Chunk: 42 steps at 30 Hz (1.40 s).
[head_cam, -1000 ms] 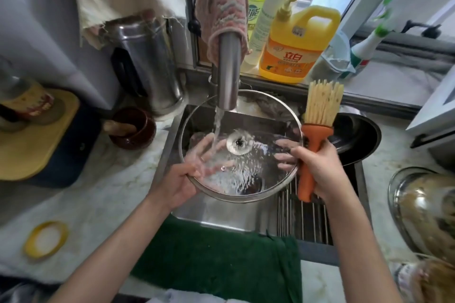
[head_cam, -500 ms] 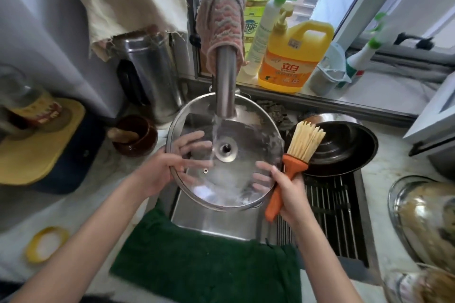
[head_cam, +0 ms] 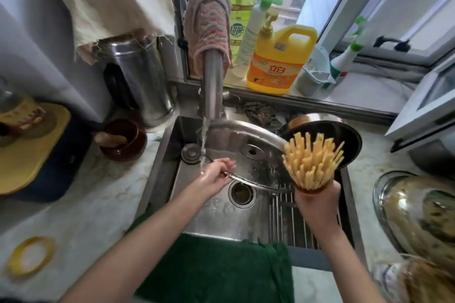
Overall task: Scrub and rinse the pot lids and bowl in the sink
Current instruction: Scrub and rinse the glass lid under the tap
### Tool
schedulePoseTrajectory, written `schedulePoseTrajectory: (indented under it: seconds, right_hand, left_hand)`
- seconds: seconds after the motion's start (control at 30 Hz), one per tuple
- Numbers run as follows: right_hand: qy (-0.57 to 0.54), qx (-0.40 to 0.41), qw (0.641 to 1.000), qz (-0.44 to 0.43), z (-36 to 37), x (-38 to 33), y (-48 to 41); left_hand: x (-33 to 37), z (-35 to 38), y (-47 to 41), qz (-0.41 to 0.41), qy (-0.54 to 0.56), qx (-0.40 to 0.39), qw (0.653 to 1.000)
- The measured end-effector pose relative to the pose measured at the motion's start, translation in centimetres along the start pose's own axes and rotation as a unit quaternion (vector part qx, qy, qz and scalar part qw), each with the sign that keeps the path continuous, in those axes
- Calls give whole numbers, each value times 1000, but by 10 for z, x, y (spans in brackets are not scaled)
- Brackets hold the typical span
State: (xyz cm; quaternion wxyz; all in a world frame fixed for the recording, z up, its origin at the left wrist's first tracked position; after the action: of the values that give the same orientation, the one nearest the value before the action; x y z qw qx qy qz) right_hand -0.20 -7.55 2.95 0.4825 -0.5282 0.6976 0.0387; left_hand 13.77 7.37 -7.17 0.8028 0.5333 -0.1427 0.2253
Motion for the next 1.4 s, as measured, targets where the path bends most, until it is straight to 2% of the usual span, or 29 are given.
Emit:
schedulePoseTrajectory:
  seconds: [0.07, 0.17, 0.23, 0.33, 0.47, 0.57, 0.67, 0.83, 1.03, 1.23, 1.4]
  right_hand:
    - [40, -23, 993, -108, -15, -7, 0]
    - [72, -96, 958, -261, -33, 2, -4]
    - [105, -114, 933, -326, -44, 11, -9]
    - [139, -117, 918, -354, -66, 18, -30]
    - [188, -145, 936, -260, -103, 48, -54]
    - [231, -146, 945, -178, -119, 78, -67]
    - [256, -136, 948, -133, -127, 106, -72]
    - [248, -133, 952, -123, -128, 141, -74]
    - [246, -171, 949, -100, -118, 181, -74]
    - [264, -106, 953, -103, -113, 182, -84]
    - [316, -137, 938, -28, -106, 185, -86]
  left_hand:
    - [-7, 1, 0, 12, -13, -11, 1000]
    - [-18, -6, 5, 52, -45, -40, 997]
    - [-25, -10, 13, 116, -143, -84, 979]
    - [-29, -2, 22, 193, -225, -108, 949]
    - [-34, 54, 18, 230, -289, -122, 921]
    - [-41, 91, 1, 207, -332, -87, 916]
    - [-45, 112, -14, 201, -368, -77, 905]
    - [-44, 128, -33, 230, -438, -42, 868]
    - [-43, 130, -52, 244, -529, 20, 812]
    - [-36, 134, -53, 274, -647, 79, 707]
    - [-34, 141, -50, 265, -661, 84, 697]
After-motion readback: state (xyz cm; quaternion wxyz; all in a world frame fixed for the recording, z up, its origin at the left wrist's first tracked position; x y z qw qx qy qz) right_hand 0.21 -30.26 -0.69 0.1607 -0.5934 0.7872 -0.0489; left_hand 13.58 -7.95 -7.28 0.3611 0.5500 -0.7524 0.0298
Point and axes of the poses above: each hand's wrist, its own y-axis away from the middle knuckle, its own z-axis out of the palm, x = y × z, the point moved 2 cm from there along -y, towards the middle knuckle, and after that the axes turned 2 degrees about -z, right-handed, at the moved point
